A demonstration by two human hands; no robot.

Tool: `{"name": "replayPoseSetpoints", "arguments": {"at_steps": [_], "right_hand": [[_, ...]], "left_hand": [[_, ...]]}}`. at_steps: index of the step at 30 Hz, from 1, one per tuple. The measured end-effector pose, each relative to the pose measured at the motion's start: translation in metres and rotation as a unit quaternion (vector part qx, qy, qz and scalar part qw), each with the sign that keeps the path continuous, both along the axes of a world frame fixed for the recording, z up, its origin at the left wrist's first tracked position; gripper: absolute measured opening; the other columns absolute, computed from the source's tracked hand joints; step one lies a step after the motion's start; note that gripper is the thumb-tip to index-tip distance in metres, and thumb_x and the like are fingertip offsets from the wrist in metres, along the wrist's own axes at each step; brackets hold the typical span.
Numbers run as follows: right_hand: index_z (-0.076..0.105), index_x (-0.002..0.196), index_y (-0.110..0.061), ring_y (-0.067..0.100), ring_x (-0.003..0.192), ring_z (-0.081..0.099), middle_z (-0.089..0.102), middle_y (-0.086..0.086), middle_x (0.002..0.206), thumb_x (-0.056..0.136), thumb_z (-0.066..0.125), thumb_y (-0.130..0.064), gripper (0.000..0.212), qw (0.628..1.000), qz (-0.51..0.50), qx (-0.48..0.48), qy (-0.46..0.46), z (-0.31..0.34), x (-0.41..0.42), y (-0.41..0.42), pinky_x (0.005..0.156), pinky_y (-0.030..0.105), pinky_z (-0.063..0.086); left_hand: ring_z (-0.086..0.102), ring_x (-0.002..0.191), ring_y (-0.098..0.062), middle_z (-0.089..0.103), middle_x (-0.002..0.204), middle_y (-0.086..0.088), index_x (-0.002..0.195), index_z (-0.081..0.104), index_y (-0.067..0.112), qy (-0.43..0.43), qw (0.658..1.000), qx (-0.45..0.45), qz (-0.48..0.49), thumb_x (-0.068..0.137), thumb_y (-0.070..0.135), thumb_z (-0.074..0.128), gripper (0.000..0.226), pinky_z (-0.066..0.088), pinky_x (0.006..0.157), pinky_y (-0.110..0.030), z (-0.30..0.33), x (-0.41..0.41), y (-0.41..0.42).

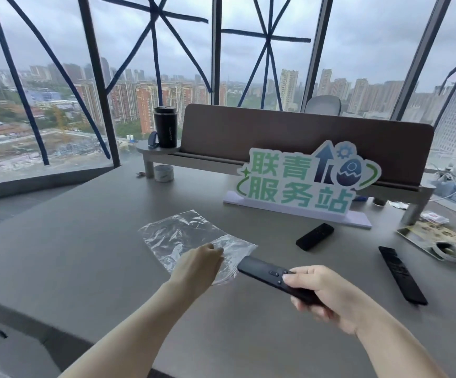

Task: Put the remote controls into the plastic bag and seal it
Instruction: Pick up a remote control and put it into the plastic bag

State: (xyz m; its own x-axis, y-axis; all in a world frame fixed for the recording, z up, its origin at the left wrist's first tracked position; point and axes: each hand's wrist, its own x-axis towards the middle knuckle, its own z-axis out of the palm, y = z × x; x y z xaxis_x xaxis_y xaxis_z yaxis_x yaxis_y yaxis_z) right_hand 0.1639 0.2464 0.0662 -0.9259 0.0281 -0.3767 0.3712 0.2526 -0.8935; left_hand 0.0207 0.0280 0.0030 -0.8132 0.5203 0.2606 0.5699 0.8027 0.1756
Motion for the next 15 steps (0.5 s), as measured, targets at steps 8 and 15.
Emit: {"name": "replayPoseSetpoints", "arguments": {"at_steps": [8,15], "right_hand": [[0.068,0.085,-0.014,0.014,0.042,0.031,0.068,0.007,0.075,0.095,0.054,-0.033,0.026,0.993,-0.048,-0.107,-0.03,-0.034,-0.037,-0.028,0.041,0.023,0.025],[0.065,0.095,-0.006,0.02,0.046,0.054,0.071,0.009,0.078,0.09,0.041,-0.004,0.025,0.963,-0.257,0.052,0.06,-0.048,-0.033,0.024,0.045,0.026,0.044]], "left_hand": [[0.058,0.075,-0.035,0.061,0.082,-0.007,0.085,0.059,0.012,-0.018,0.994,0.103,-0.017,0.091,0.03,0.036,0.03,0.05,0.063,-0.041,0.006,0.019,0.031],[0.063,0.091,-0.027,0.072,0.096,-0.002,0.093,0.065,0.017,-0.021,0.989,0.147,-0.011,0.092,0.032,0.038,0.031,0.052,0.074,-0.04,0.011,0.015,0.039]]}}
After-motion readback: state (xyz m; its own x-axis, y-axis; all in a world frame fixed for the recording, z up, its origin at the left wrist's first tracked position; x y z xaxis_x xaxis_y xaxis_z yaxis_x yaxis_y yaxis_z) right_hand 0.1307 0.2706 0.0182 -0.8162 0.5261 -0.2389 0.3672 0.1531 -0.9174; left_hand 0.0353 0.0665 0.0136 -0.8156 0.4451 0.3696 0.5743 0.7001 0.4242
